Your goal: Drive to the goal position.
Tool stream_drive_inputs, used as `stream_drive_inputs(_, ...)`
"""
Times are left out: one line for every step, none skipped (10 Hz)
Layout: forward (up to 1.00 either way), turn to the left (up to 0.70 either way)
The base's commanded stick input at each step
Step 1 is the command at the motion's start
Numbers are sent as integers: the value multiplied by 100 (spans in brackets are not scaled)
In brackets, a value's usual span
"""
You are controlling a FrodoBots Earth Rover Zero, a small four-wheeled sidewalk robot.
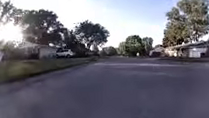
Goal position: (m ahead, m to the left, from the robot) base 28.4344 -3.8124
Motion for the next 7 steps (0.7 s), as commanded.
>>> stream_drive_inputs(100,0)
stream_drive_inputs(100,0)
stream_drive_inputs(100,0)
stream_drive_inputs(100,0)
stream_drive_inputs(100,0)
stream_drive_inputs(100,0)
stream_drive_inputs(100,0)
